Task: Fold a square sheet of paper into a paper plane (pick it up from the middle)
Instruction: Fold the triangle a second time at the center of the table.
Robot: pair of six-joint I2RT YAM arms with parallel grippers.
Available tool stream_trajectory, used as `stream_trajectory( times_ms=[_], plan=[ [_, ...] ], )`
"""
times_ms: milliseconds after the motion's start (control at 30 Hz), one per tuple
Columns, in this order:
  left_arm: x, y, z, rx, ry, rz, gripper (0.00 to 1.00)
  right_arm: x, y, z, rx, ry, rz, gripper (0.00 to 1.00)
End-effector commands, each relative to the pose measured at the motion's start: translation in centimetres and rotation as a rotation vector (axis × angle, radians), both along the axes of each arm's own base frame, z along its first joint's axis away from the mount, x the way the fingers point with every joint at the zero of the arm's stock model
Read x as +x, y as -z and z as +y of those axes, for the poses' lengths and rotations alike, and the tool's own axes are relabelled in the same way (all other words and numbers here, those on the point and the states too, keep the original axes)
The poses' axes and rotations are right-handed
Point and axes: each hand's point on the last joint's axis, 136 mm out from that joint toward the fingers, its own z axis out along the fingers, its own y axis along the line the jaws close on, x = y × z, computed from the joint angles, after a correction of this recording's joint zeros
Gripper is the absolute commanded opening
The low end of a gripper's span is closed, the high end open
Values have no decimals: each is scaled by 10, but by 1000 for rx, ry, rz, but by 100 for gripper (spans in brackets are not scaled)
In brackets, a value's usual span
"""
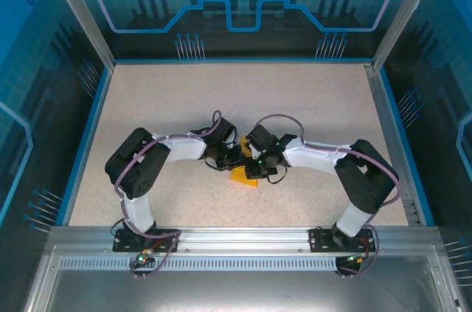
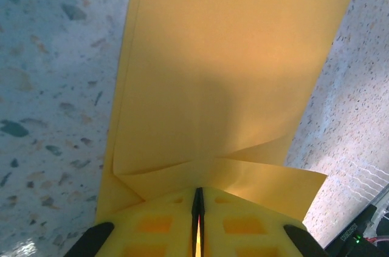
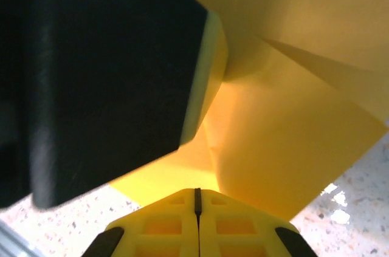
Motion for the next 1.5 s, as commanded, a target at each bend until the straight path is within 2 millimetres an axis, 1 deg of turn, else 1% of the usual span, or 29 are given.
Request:
stream_trajectory(
  times_ms=[0, 433, 733, 833, 900, 1000, 1100, 1233, 1367, 1467],
  plan=[
    [-20, 31, 24, 147, -22, 103, 12, -5, 2, 1, -62, -9, 9, 5],
    [-21, 36, 26, 168, -26, 124, 12, -12, 15, -13, -146, -18, 46, 5],
    [-23, 38, 28, 182, -27, 132, 12, -14, 22, -21, -189, -22, 60, 5],
    [-23, 38, 28, 185, -27, 134, 12, -13, 21, -24, -199, -23, 54, 5],
    [-23, 38, 28, 183, -26, 133, 12, -12, 16, -22, -182, -30, 41, 5],
    [-22, 38, 27, 181, -26, 133, 12, -11, 3, -10, -115, -50, 17, 5],
    [-22, 38, 27, 181, -25, 132, 12, -14, -5, -1, -76, -67, 11, 5],
    [-22, 38, 27, 180, -27, 133, 11, -20, 2, 1, -81, -78, 30, 5],
    [-23, 39, 27, 183, -26, 136, 11, -25, 12, -5, -108, -74, 56, 5],
    [-22, 39, 28, 185, -29, 138, 11, -28, 16, -12, -139, -72, 66, 5]
  ],
)
